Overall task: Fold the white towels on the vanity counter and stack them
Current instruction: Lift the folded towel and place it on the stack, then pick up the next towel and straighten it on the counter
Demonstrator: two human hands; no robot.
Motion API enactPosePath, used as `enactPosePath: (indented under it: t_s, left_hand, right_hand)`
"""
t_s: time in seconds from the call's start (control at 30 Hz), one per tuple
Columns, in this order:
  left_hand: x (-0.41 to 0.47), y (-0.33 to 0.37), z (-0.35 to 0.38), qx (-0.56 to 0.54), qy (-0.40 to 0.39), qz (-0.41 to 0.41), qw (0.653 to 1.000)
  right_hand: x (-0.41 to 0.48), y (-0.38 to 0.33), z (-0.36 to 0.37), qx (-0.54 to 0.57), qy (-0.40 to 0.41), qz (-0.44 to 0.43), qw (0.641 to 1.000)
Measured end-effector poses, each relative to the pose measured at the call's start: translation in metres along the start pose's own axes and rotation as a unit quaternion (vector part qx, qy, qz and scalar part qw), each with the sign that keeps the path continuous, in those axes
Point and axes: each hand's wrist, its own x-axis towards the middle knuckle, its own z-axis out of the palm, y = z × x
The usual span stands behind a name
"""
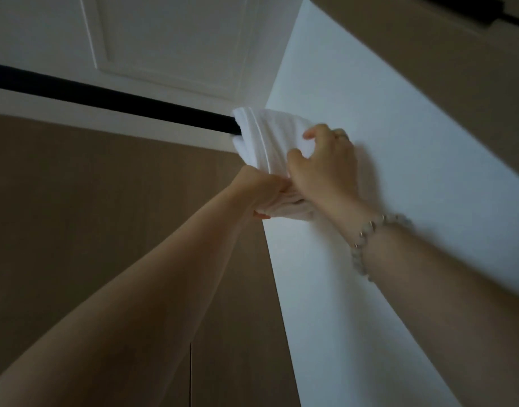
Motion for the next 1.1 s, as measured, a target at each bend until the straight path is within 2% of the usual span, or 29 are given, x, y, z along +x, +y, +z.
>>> enactPosePath:
  t_s: [0.07,0.13,0.2,0.27,0.33,0.4,0.47,0.5,0.57,0.7,0.77,0.83,0.93,1.0,1.07,1.1]
  left_hand:
    - [0.002,-0.007,0.002,-0.037,0.005,0.006,0.999]
    - [0.003,-0.017,-0.002,-0.085,0.001,0.012,0.996]
    - [0.002,-0.026,-0.007,-0.138,-0.014,0.009,0.990]
    - [0.001,-0.031,-0.010,-0.172,-0.033,0.005,0.985]
    - [0.001,-0.034,-0.010,-0.199,-0.050,-0.001,0.979]
    - [0.001,-0.036,-0.009,-0.209,-0.052,-0.006,0.976]
    - [0.002,-0.037,-0.008,-0.214,-0.047,-0.008,0.976]
    - [0.002,-0.039,-0.007,-0.215,-0.041,-0.009,0.976]
    - [0.002,-0.042,-0.005,-0.217,-0.027,-0.003,0.976]
    - [0.000,-0.046,-0.005,-0.200,-0.011,0.018,0.980]
    - [-0.003,-0.043,-0.005,-0.183,-0.004,0.021,0.983]
    - [-0.007,-0.040,-0.003,-0.165,0.006,0.023,0.986]
    - [-0.016,-0.037,0.001,-0.161,0.004,0.011,0.987]
    - [-0.023,-0.037,0.001,-0.170,-0.006,-0.009,0.985]
    - [-0.035,-0.040,0.000,-0.165,-0.019,-0.024,0.986]
    - [-0.043,-0.042,0.000,-0.162,-0.018,-0.029,0.986]
  right_hand:
    - [0.014,0.001,0.000,-0.035,-0.042,0.062,0.997]
    - [0.013,0.005,0.004,-0.037,-0.079,0.085,0.993]
    - [0.003,0.012,0.009,0.007,-0.111,0.113,0.987]
    - [-0.005,0.020,0.015,0.096,-0.113,0.193,0.970]
    - [-0.011,0.027,0.020,0.197,-0.123,0.311,0.922]
    - [-0.017,0.032,0.022,0.314,-0.158,0.405,0.844]
    - [-0.021,0.035,0.026,0.447,-0.159,0.440,0.763]
    - [-0.022,0.036,0.028,0.486,-0.146,0.441,0.740]
    - [-0.021,0.040,0.035,0.495,-0.110,0.439,0.741]
    - [-0.014,0.036,0.035,0.429,-0.098,0.408,0.800]
    - [-0.008,0.034,0.031,0.411,-0.097,0.405,0.811]
    - [-0.006,0.034,0.027,0.400,-0.100,0.425,0.806]
    - [-0.016,0.037,0.025,0.459,-0.088,0.450,0.761]
    - [-0.027,0.039,0.022,0.472,-0.076,0.467,0.744]
    - [-0.040,0.037,0.014,0.458,-0.066,0.465,0.755]
    - [-0.048,0.036,0.010,0.436,-0.061,0.453,0.775]
